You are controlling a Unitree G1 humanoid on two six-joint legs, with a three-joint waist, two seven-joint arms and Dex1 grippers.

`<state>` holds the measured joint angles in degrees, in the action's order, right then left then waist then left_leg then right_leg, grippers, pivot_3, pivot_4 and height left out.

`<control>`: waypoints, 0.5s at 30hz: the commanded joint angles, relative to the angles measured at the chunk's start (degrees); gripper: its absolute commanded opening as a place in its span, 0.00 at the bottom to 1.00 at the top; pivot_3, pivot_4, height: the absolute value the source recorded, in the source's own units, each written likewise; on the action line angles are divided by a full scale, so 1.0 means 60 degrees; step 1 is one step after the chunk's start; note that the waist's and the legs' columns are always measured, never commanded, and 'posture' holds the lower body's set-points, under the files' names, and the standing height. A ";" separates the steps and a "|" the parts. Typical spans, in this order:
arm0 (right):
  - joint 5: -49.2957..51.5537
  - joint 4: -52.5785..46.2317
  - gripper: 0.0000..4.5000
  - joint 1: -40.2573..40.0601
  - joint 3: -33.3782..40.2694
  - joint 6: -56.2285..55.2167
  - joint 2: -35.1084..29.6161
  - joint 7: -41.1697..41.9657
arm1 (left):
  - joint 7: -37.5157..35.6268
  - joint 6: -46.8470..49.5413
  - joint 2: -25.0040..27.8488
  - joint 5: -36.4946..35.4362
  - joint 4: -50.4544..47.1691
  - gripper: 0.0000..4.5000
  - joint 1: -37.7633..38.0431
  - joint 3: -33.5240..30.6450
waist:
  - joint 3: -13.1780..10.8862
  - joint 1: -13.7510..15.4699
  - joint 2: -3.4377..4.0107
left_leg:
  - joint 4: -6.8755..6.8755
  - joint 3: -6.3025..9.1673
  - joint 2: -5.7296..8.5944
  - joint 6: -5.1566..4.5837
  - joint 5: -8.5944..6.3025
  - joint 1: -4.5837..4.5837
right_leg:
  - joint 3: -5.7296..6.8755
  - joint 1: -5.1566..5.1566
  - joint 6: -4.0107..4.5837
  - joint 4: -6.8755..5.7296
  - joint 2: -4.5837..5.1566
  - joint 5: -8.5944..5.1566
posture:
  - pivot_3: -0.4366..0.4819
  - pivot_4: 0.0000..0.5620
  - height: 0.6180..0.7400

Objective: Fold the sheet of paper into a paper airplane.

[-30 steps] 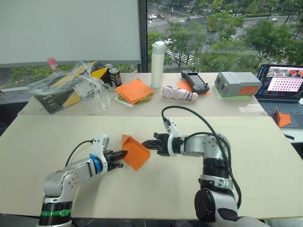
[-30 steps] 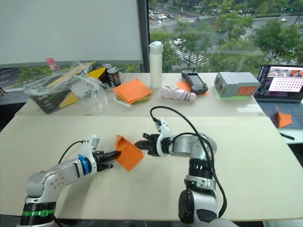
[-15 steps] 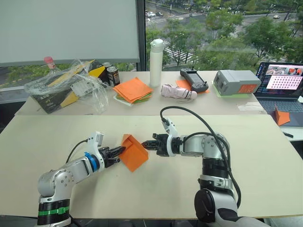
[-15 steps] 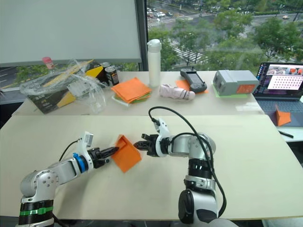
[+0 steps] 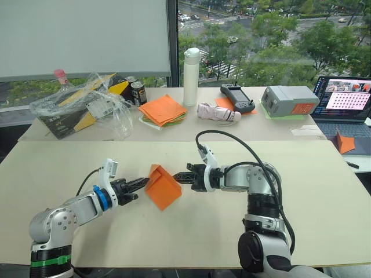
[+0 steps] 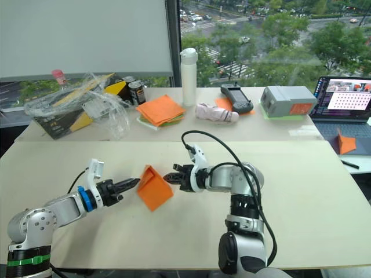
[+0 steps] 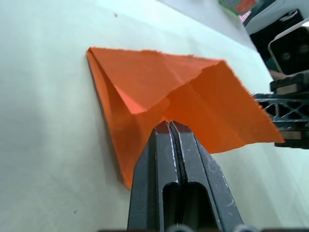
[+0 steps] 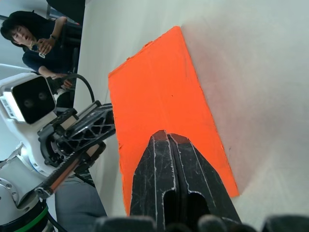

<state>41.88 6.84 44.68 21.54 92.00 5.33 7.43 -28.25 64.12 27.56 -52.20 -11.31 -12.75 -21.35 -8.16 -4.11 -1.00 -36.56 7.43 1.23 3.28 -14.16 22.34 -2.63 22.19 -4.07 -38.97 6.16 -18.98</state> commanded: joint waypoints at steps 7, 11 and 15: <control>0.0342 -0.0374 0.01 0.0224 -0.0013 0.0083 0.0577 0.0074 | 0.0282 -0.0119 0.0010 -0.0432 0.0449 0.00 -0.0554 -0.0525 | 0.0000 0.0002 0.0000 | -0.0001 0.0000 0.0000 0.0003 0.0002 -0.0001 | 0.0000 0.0000 0.0000 -0.0003 0.0000 0.0000 | 0.48 0.27 1.00; 0.0365 -0.0390 0.01 0.0212 -0.0022 0.0083 0.0577 0.0063 | 0.0539 -0.0149 -0.0044 -0.0213 0.0740 0.00 -0.0736 -0.0313 | 0.0000 -0.0007 0.0000 | -0.0001 0.0000 0.0000 0.0005 0.0003 -0.0002 | 0.0000 0.0000 0.0000 -0.0006 0.0000 0.0000 | 0.48 0.27 1.00; 0.0370 -0.0409 0.01 0.0211 -0.0029 0.0083 0.0582 0.0061 | 0.0588 -0.0285 -0.0099 0.0041 0.1010 0.00 -0.0865 -0.0044 | 0.0000 -0.0003 0.0000 | -0.0002 0.0001 0.0001 0.0007 0.0004 -0.0001 | 0.0001 0.0000 0.0000 -0.0009 0.0000 0.0000 | 0.48 0.27 1.00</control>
<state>41.96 6.57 44.68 21.42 92.00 5.34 7.38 -24.68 63.74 26.90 -52.18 -5.11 -17.01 -21.94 -8.15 -4.12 -1.00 -36.57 7.44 1.24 3.33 -14.13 22.33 -2.62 22.19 -4.07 -39.04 6.16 -18.98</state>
